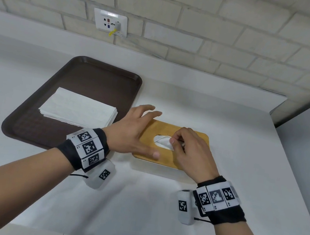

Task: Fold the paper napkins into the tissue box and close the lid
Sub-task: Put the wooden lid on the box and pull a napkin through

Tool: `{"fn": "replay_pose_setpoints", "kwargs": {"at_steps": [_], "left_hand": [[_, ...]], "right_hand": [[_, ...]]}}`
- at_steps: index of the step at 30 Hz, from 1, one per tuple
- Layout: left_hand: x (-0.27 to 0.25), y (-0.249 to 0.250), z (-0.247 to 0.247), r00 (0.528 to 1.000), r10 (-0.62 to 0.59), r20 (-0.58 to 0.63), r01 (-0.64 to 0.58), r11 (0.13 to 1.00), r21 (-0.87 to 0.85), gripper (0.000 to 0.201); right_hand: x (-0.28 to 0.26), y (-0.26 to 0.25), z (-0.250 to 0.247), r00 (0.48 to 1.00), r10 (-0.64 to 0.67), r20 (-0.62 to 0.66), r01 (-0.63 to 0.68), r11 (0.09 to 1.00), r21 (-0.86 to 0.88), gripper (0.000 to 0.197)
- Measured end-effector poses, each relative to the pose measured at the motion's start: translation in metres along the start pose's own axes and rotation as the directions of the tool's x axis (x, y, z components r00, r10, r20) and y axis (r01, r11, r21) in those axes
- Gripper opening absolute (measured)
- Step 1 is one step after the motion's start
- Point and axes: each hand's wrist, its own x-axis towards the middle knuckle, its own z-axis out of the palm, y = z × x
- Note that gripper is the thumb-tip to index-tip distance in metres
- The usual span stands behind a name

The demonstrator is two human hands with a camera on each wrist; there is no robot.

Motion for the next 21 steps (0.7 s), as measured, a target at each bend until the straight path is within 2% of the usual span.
{"fn": "replay_pose_setpoints", "kwargs": {"at_steps": [3, 5, 8, 12, 15, 18, 21], "left_hand": [[0.005, 0.017, 0.006, 0.983, 0.047, -0.177, -0.025, 0.992, 0.127, 0.052], [0.008, 0.024, 0.012, 0.982, 0.052, -0.180, -0.007, 0.970, 0.245, 0.033], [0.011, 0.027, 0.018, 0.983, 0.055, -0.178, 0.006, 0.945, 0.327, 0.023], [0.013, 0.025, 0.021, 0.975, 0.088, -0.204, -0.014, 0.942, 0.336, 0.016], [0.013, 0.023, 0.014, 0.982, 0.082, -0.167, -0.039, 0.969, 0.243, 0.016], [0.015, 0.020, 0.002, 0.986, 0.091, -0.137, -0.068, 0.984, 0.166, 0.014], [0.012, 0.024, 0.000, 0.985, 0.102, -0.141, -0.085, 0.988, 0.127, 0.009]], "right_hand": [[0.001, -0.002, -0.004, 0.999, -0.006, 0.031, 0.008, 0.999, -0.053, 0.006], [0.001, -0.002, -0.006, 1.000, -0.005, 0.028, 0.006, 0.999, -0.054, 0.007], [-0.001, -0.003, -0.007, 1.000, 0.000, 0.014, 0.001, 1.000, -0.031, 0.008], [-0.001, 0.000, -0.007, 0.999, 0.016, -0.033, -0.016, 1.000, 0.023, 0.008], [0.000, 0.007, -0.008, 0.999, 0.020, -0.043, -0.017, 0.997, 0.077, 0.007], [-0.001, 0.012, -0.008, 1.000, 0.016, 0.014, -0.017, 0.999, 0.043, 0.017], [0.000, 0.012, -0.009, 1.000, -0.007, 0.007, 0.007, 1.000, 0.013, 0.012]]}}
